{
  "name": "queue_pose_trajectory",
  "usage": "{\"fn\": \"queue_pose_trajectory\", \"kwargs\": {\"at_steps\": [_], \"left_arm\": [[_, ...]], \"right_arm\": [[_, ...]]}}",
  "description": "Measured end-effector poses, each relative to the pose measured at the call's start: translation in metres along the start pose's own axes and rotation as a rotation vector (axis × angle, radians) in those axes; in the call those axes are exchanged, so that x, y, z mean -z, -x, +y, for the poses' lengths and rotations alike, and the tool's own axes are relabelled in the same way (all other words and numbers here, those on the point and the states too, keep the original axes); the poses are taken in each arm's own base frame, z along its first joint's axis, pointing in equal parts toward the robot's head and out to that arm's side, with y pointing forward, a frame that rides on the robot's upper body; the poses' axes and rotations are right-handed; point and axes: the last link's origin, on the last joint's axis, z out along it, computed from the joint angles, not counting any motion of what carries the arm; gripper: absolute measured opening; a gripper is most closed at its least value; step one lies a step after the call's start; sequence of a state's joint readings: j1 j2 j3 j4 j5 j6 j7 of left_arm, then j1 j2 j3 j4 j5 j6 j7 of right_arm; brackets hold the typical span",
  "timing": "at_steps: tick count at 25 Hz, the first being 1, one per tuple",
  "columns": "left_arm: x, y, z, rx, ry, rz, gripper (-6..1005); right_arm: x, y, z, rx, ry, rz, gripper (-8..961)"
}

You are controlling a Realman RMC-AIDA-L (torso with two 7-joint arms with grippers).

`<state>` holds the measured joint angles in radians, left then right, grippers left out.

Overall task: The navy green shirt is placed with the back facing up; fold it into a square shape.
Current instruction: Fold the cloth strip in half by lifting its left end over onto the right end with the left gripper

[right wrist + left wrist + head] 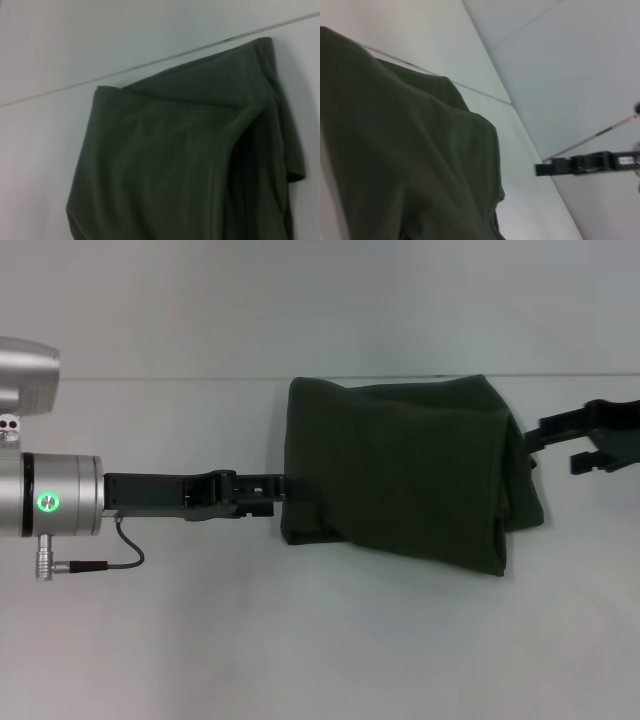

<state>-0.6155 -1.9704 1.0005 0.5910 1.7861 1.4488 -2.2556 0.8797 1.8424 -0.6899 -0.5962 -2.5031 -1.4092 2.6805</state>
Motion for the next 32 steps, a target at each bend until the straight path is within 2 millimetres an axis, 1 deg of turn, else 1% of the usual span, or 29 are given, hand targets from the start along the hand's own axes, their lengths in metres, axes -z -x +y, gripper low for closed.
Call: {"fn": "queue_pose_trajectory", "kwargs": {"at_steps": [3,6,7,8,11,15,20,26,32], "left_arm": [[0.000,0.000,0.003,-0.032,0.011,-0.013,934],[0.001,0.000,0.003,-0.028,0.015,-0.008,934],[0.001,0.000,0.003,-0.026,0.017,-0.006,934],[0.001,0.000,0.004,-0.024,0.018,-0.004,934],[-0.002,-0.001,0.004,-0.023,0.022,0.004,934],[-0.004,-0.004,0.007,-0.025,0.029,0.015,934],[-0.005,-0.004,0.008,-0.023,0.038,0.021,934],[-0.003,-0.006,0.007,-0.019,0.039,0.038,934],[-0.003,-0.006,0.008,-0.018,0.045,0.044,935]], "right_arm": [[-0.013,0.002,0.008,0.023,-0.029,0.006,897],[-0.022,0.004,0.009,0.029,-0.047,-0.021,896],[-0.028,0.004,0.009,0.028,-0.051,-0.047,895],[-0.028,0.004,0.009,0.028,-0.051,-0.047,895],[-0.038,0.004,0.009,0.032,-0.061,-0.089,894],[-0.054,0.004,0.013,0.045,-0.074,-0.136,893],[-0.072,0.004,0.019,0.066,-0.101,-0.155,891],[-0.082,0.004,0.024,0.079,-0.114,-0.172,889],[-0.088,0.002,0.023,0.080,-0.128,-0.177,887]]}}
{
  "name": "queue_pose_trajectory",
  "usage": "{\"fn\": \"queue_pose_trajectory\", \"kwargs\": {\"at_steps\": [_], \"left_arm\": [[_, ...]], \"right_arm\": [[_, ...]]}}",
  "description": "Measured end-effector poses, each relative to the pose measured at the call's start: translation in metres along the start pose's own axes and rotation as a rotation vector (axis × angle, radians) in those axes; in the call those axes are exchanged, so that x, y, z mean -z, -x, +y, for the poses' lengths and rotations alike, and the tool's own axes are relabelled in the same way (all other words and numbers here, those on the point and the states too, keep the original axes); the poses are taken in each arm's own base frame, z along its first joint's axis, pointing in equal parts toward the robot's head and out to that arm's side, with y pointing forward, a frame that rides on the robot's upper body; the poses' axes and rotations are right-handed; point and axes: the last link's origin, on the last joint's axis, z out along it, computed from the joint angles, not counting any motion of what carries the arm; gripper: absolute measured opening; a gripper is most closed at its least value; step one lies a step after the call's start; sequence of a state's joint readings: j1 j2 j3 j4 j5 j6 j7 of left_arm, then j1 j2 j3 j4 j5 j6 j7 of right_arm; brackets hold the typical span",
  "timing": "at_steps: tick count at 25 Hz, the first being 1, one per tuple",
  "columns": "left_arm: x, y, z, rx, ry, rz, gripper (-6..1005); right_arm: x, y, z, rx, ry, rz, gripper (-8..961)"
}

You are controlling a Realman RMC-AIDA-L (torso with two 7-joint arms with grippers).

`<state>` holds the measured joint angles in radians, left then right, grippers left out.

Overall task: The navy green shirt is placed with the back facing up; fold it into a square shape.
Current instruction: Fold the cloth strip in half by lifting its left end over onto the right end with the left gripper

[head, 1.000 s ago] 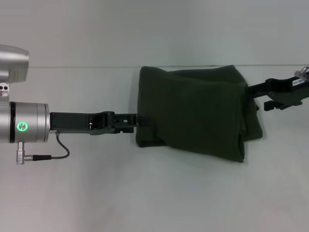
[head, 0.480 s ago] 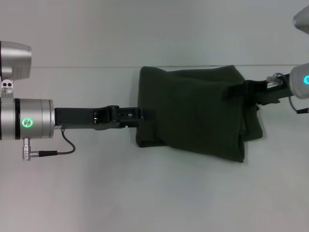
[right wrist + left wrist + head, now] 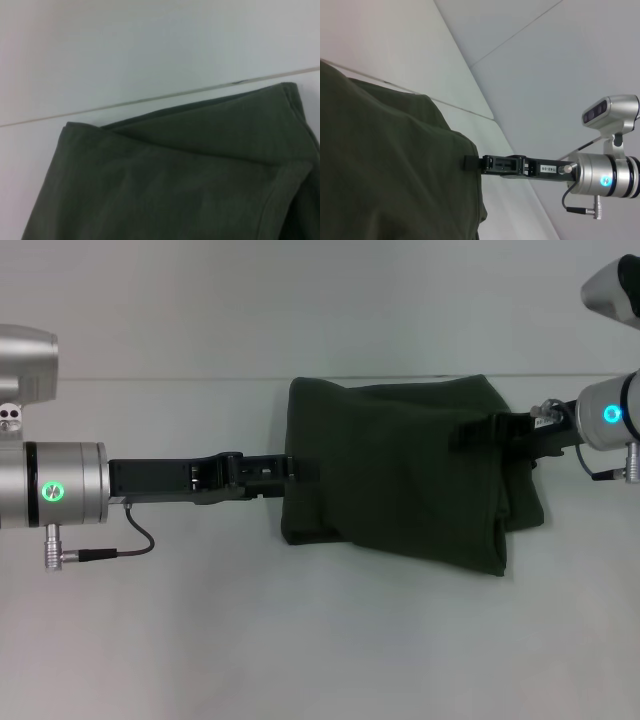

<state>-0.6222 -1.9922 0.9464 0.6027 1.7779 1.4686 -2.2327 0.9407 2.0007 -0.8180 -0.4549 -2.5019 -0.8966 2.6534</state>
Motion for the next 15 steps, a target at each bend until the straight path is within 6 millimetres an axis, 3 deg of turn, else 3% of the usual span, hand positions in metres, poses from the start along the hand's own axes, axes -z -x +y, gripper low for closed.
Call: {"fn": "queue_pose_trajectory", "kwargs": {"at_steps": [15], "left_arm": [[-0.002,-0.002,0.002,0.002,0.004,0.004,935]], "right_arm": [[-0.012,-0.007,0.001,0.043,-0.046,-0.016,882]]}}
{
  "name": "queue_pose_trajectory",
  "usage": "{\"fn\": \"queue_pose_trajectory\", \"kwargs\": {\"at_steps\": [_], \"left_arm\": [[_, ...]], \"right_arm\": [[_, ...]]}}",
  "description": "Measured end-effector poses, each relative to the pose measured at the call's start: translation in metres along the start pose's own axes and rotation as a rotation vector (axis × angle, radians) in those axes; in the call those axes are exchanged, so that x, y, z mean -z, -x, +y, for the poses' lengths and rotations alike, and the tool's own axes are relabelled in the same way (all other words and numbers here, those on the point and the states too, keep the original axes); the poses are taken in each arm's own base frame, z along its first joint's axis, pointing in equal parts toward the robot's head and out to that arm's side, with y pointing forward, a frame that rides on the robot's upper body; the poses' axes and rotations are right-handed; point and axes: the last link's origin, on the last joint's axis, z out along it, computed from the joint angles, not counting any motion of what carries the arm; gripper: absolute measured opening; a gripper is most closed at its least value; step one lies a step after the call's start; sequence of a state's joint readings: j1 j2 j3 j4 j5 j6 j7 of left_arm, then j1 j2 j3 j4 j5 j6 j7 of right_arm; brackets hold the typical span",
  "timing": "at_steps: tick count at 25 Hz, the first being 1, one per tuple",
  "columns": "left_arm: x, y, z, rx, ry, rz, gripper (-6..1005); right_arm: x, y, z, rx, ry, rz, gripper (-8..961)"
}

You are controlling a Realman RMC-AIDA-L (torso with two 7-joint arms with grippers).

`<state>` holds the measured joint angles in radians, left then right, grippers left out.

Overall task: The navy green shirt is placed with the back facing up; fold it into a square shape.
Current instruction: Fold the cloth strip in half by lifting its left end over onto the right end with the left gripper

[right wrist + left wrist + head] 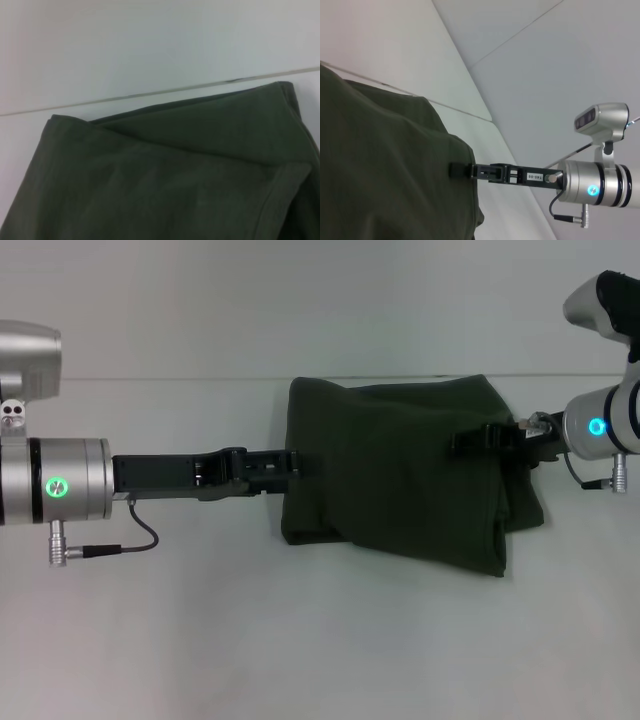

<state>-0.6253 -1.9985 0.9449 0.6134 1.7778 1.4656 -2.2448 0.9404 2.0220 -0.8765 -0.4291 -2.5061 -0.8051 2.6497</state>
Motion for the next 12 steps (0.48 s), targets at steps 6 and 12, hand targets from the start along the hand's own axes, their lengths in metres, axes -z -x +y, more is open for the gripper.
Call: {"fn": "queue_pose_trajectory", "kwargs": {"at_steps": [6,12], "left_arm": [[-0.0018,-0.0006,0.0010,-0.001,0.001,0.002,935],[-0.0027,-0.0006,0.0012,0.001,0.002,0.003,935]], "right_arm": [[-0.0024,-0.0023,0.0043,-0.010,0.011,0.002,880],[0.0002,-0.0009,0.0007,-0.028,0.012,-0.005,710]]}}
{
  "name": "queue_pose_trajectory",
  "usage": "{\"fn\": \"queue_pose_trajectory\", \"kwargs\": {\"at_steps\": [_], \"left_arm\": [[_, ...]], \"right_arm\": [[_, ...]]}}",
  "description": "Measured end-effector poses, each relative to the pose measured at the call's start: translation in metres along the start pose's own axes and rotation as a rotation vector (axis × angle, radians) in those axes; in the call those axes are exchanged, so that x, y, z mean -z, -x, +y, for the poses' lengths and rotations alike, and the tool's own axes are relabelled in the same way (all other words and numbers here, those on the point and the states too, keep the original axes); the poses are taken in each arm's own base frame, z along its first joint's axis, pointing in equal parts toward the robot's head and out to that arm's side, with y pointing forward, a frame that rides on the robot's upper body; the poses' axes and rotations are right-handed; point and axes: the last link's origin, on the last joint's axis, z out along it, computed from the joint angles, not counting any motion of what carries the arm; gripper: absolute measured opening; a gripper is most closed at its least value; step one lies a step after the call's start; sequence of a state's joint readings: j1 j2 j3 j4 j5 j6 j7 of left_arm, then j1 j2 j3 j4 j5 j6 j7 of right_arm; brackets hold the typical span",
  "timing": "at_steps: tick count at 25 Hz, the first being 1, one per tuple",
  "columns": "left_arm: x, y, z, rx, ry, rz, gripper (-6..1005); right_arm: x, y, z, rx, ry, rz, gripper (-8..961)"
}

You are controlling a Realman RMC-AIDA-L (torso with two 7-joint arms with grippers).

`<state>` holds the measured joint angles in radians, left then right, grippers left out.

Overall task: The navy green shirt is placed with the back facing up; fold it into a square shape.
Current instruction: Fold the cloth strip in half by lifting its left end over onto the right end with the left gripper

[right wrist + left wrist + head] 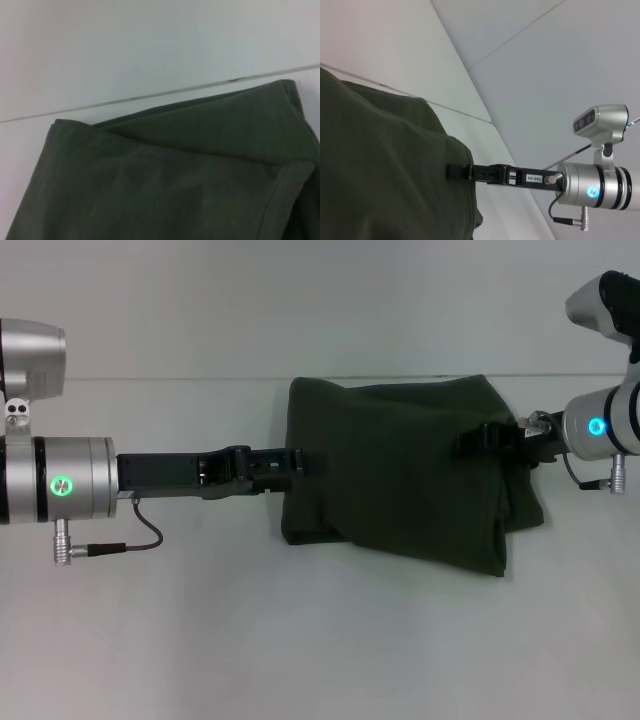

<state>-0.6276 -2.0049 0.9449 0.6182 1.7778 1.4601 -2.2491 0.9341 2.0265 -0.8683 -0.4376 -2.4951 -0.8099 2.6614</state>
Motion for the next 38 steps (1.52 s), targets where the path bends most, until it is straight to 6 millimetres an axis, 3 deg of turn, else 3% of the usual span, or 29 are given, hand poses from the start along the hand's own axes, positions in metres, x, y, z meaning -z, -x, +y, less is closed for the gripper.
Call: {"fn": "queue_pose_trajectory", "kwargs": {"at_steps": [11,18,22,30,33,38], "left_arm": [[-0.001,-0.002,0.001,-0.006,0.001,0.004,935],[0.000,-0.003,0.001,-0.003,0.002,0.009,935],[0.001,-0.002,0.001,-0.001,0.002,0.013,934],[0.004,-0.003,0.000,0.005,0.000,0.027,934],[0.004,-0.003,0.000,0.004,0.001,0.028,934],[0.004,-0.005,0.000,0.005,0.001,0.036,934]], "right_arm": [[0.006,0.009,0.002,0.000,0.016,-0.016,434],[0.006,0.010,0.004,0.001,0.018,-0.022,166],[0.023,0.026,0.011,0.020,0.056,-0.054,45],[0.045,0.058,0.022,0.109,0.029,-0.084,81],[0.043,0.064,0.026,0.158,-0.007,-0.088,94],[0.033,0.058,0.027,0.172,-0.030,-0.077,116]]}}
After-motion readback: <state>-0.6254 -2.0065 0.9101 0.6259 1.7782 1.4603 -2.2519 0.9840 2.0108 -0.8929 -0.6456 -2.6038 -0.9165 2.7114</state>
